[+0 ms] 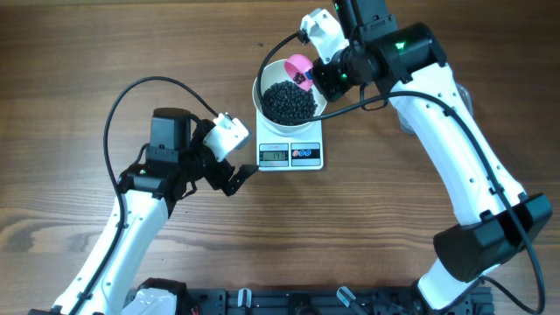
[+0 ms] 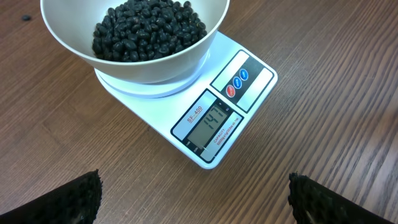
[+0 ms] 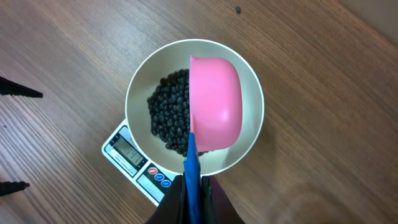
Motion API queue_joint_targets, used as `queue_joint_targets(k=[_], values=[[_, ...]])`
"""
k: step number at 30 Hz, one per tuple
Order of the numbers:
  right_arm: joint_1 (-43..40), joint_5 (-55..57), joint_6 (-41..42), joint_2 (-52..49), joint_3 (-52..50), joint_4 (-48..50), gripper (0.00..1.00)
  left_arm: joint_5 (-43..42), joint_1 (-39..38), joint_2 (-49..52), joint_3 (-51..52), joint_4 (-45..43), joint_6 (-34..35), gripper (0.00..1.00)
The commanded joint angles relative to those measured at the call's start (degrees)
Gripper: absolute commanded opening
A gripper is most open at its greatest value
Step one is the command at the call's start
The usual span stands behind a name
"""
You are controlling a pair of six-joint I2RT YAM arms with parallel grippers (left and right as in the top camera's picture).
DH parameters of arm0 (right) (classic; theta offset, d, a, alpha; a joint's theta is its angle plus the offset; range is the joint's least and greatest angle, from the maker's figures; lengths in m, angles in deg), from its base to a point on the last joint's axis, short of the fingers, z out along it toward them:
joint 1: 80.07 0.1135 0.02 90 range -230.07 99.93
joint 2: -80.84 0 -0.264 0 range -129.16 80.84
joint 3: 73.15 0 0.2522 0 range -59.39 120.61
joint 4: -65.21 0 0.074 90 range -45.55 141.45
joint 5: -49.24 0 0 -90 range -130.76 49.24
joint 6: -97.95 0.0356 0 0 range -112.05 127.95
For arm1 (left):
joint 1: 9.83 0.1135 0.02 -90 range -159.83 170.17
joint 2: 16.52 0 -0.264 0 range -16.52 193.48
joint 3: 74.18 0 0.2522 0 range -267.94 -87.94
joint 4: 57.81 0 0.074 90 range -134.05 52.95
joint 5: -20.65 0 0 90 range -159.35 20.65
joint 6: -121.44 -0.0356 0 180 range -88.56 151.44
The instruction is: Scoop item into bowl and weigh 150g on scale
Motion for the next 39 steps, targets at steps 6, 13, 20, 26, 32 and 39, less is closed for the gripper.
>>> queue_joint_targets(k=[6, 13, 20, 26, 32, 39], values=[[0.13, 0.57, -2.60, 1.81, 1.75, 1.36, 0.04, -0.09, 0.22, 0.15, 0.31, 0.02, 0.37, 1.00], [0.13, 0.59, -5.18, 1.81, 1.73, 3.32, 0.04, -0.07, 0.22, 0.15, 0.31, 0.02, 0.37, 1.00], [0.13, 0.61, -8.13, 1.81, 1.73, 3.41, 0.05, -0.07, 0.22, 0.15, 0.31, 0.02, 0.37, 1.00], [0.13, 2.34, -10.14, 1.81, 1.73, 4.50, 0.04, -0.07, 0.22, 0.15, 0.31, 0.02, 0.37, 1.00], [0.13, 2.54, -11.17, 1.81, 1.73, 4.81, 0.04, -0.07, 0.22, 0.15, 0.31, 0.02, 0.37, 1.00], [0.13, 2.54, -11.15, 1.81, 1.73, 5.05, 0.04, -0.07, 0.22, 0.15, 0.31, 0.02, 0.37, 1.00]])
